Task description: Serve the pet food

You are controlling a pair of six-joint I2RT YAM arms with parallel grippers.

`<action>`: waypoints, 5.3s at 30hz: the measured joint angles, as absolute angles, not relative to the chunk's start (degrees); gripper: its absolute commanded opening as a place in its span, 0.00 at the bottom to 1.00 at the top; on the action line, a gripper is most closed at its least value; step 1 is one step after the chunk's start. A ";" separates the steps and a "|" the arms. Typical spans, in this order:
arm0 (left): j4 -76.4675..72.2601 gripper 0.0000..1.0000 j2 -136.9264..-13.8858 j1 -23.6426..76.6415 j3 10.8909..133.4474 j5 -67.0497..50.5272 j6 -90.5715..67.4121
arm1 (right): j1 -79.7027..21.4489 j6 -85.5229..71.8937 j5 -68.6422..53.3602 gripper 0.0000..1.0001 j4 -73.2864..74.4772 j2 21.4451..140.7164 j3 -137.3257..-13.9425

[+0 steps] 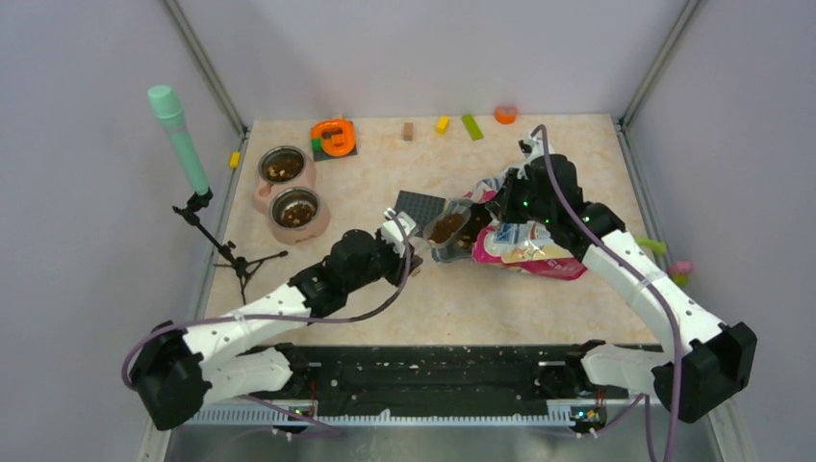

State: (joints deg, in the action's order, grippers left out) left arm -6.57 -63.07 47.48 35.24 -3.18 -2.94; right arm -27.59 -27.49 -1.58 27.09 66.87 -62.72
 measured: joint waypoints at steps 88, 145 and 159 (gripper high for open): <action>34.52 0.00 -78.67 -3.92 59.55 -7.35 -66.52 | -26.44 -26.13 -7.42 0.00 22.15 72.42 -65.23; 13.08 0.00 -69.17 25.19 42.87 9.13 -33.82 | -26.44 -26.02 -6.98 0.00 22.06 71.99 -64.90; -3.29 0.00 -74.37 29.43 35.90 23.16 -26.94 | -26.44 -26.04 -6.04 0.00 22.52 70.11 -64.14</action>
